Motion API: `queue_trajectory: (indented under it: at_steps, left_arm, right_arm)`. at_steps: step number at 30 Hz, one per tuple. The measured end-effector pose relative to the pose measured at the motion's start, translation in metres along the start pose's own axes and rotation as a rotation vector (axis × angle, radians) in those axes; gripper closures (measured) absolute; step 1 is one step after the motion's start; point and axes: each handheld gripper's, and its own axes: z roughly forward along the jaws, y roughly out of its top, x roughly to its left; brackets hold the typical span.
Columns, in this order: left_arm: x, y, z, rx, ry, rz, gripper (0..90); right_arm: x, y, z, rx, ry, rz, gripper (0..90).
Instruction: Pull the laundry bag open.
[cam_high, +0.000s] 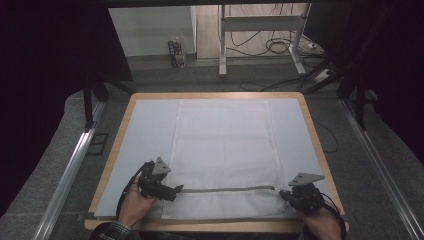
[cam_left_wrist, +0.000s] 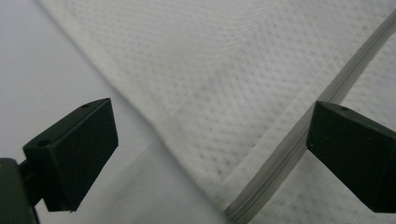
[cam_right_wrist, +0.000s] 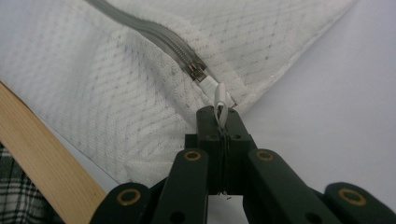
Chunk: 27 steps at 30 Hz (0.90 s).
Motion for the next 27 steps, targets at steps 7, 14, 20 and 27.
queue_trajectory:
  at_steps: [7,14,20,27]
  left_arm:
    - [-0.017,0.034,0.005,-0.061,-0.114,0.017,3.1]
    - [-0.047,0.076,0.028,-0.069,-0.19,0.096,5.1]
    - [-0.073,0.114,0.053,-0.089,-0.22,0.172,5.8]
    - [-0.101,0.15,0.082,-0.101,-0.259,0.253,5.9]
  right_arm:
    - [0.003,0.002,-0.006,-0.048,-0.014,-0.053,88.0]
    - [0.002,0.002,-0.01,-0.078,-0.01,-0.063,88.0]
    - [0.003,0.003,-0.013,-0.094,-0.014,-0.074,88.0]
    - [0.003,0.003,-0.013,-0.097,-0.016,-0.084,87.9]
